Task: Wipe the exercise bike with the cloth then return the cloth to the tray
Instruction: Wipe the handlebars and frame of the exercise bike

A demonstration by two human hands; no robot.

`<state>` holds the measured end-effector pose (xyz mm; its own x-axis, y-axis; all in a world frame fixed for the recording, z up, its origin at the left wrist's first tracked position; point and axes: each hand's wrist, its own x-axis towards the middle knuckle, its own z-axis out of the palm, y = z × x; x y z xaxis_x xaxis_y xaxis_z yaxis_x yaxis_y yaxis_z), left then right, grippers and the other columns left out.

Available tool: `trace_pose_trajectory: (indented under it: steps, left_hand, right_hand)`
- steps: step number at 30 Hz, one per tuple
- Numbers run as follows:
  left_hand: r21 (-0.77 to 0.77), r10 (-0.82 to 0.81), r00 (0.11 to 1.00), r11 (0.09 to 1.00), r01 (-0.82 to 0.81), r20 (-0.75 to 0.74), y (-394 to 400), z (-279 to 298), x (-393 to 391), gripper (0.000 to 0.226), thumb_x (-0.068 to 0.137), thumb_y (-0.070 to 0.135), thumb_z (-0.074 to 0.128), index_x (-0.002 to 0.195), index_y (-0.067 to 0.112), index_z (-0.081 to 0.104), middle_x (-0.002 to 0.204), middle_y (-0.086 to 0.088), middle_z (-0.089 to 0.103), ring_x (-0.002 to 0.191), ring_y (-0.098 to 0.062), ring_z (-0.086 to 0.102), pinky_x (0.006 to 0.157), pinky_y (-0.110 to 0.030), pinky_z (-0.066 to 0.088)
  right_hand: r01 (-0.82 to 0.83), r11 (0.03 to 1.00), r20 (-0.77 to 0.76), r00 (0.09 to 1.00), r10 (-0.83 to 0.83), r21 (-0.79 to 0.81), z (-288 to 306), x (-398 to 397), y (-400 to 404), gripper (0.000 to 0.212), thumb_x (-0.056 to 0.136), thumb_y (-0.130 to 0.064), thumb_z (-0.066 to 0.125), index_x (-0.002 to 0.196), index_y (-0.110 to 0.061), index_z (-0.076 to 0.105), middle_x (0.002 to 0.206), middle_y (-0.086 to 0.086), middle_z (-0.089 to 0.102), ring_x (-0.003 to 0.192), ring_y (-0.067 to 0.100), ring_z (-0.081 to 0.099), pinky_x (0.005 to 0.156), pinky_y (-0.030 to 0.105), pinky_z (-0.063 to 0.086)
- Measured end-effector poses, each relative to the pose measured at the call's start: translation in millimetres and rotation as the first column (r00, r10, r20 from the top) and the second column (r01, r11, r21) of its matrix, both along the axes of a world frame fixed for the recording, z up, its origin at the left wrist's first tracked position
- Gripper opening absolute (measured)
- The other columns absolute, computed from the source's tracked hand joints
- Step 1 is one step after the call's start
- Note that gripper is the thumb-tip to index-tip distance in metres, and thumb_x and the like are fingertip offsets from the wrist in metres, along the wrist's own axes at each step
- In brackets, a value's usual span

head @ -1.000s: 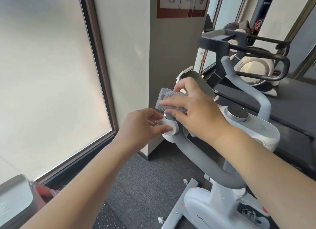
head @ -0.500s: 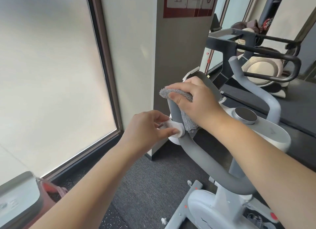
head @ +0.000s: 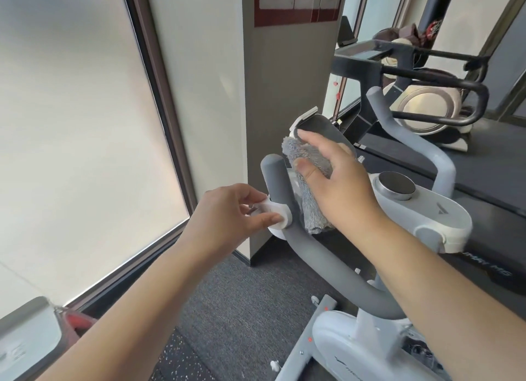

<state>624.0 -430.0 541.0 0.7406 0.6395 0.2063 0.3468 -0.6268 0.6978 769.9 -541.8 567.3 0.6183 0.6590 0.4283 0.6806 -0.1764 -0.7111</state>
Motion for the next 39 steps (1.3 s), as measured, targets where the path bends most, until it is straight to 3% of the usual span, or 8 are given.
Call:
trace_pose_trajectory:
  steps: [4,9,15,23,26,30,36,39]
  left_hand:
    - [-0.003,-0.001,1.000,1.000,0.001,0.006,-1.0,-0.9,-0.3,0.039,0.068,0.050,0.078,0.102,0.033,0.067,0.094,0.020,0.067,0.083,0.010,0.061,0.069,-0.006,0.045]
    - [0.002,0.009,1.000,1.000,-0.009,0.010,-1.0,-1.4,0.4,0.038,0.067,0.050,0.078,0.100,0.034,0.067,0.092,0.022,0.066,0.082,0.012,0.061,0.069,-0.009,0.046]
    - [0.016,0.008,1.000,1.000,-0.008,0.001,-2.3,-1.5,-0.3,0.037,0.068,0.051,0.077,0.100,0.035,0.067,0.091,0.023,0.066,0.083,0.012,0.060,0.071,-0.010,0.046]
    - [0.007,0.014,1.000,1.000,-0.014,0.009,-2.7,-3.6,-1.1,0.034,0.070,0.050,0.076,0.099,0.037,0.067,0.084,0.032,0.061,0.083,0.014,0.059,0.072,-0.011,0.046]
    - [0.012,0.017,1.000,1.000,-0.017,0.008,-2.4,-4.3,-0.8,0.035,0.069,0.051,0.076,0.099,0.037,0.067,0.084,0.030,0.062,0.082,0.014,0.059,0.071,-0.011,0.046]
    - [0.013,0.019,1.000,1.000,-0.019,0.002,-3.3,-4.2,-1.7,0.035,0.069,0.052,0.076,0.100,0.038,0.066,0.083,0.032,0.059,0.082,0.016,0.058,0.071,-0.009,0.045]
    - [0.022,0.016,1.000,1.000,-0.016,-0.015,-2.8,-2.4,-0.8,0.035,0.069,0.053,0.075,0.099,0.037,0.066,0.082,0.029,0.060,0.082,0.016,0.057,0.068,-0.007,0.042]
    - [0.035,0.020,1.000,0.999,-0.019,-0.016,-3.1,-2.3,-1.0,0.035,0.070,0.051,0.075,0.101,0.035,0.067,0.084,0.027,0.062,0.082,0.015,0.057,0.069,-0.008,0.043]
  right_hand:
    - [0.001,0.997,0.028,1.000,-0.003,0.076,-13.6,-11.7,3.3,0.029,0.086,-0.029,0.066,0.115,-0.030,0.066,0.110,-0.007,0.058,0.099,0.004,0.056,0.086,0.007,0.038]
    - [-0.020,0.999,0.083,0.996,0.017,0.037,-35.5,-12.9,-22.5,0.018,0.080,-0.028,0.073,0.097,-0.026,0.067,0.101,-0.006,0.059,0.097,0.006,0.057,0.085,0.007,0.038]
    - [-0.037,0.993,0.174,0.985,0.018,0.108,-10.8,-11.1,-4.7,0.015,0.082,-0.024,0.068,0.097,-0.026,0.067,0.106,-0.005,0.053,0.096,0.009,0.057,0.081,0.025,0.047]
    - [-0.016,0.964,0.070,0.998,-0.003,0.266,-20.7,-1.1,-13.9,0.019,0.091,-0.011,0.057,0.102,-0.018,0.072,0.104,0.001,0.060,0.096,0.004,0.057,0.087,0.009,0.041]
    - [0.005,0.946,0.038,0.999,-0.019,0.325,-5.6,3.8,-10.2,0.015,0.091,-0.016,0.060,0.098,-0.022,0.071,0.104,0.002,0.058,0.094,-0.003,0.057,0.084,0.004,0.037]
    - [-0.084,0.977,-0.022,0.996,0.090,0.196,-11.3,-11.8,0.6,0.001,0.084,-0.022,0.070,0.085,-0.023,0.069,0.098,-0.005,0.055,0.089,-0.007,0.056,0.082,0.005,0.039]
    - [-0.164,0.986,-0.043,0.985,0.165,0.020,-26.2,-8.5,-28.3,0.007,0.076,-0.023,0.077,0.078,-0.027,0.070,0.092,-0.008,0.060,0.091,0.000,0.059,0.087,0.014,0.042]
    - [-0.106,0.991,-0.065,0.992,0.111,0.080,-20.9,-2.7,-30.9,0.006,0.078,-0.022,0.076,0.081,-0.026,0.073,0.092,-0.011,0.062,0.091,-0.002,0.059,0.088,0.012,0.041]
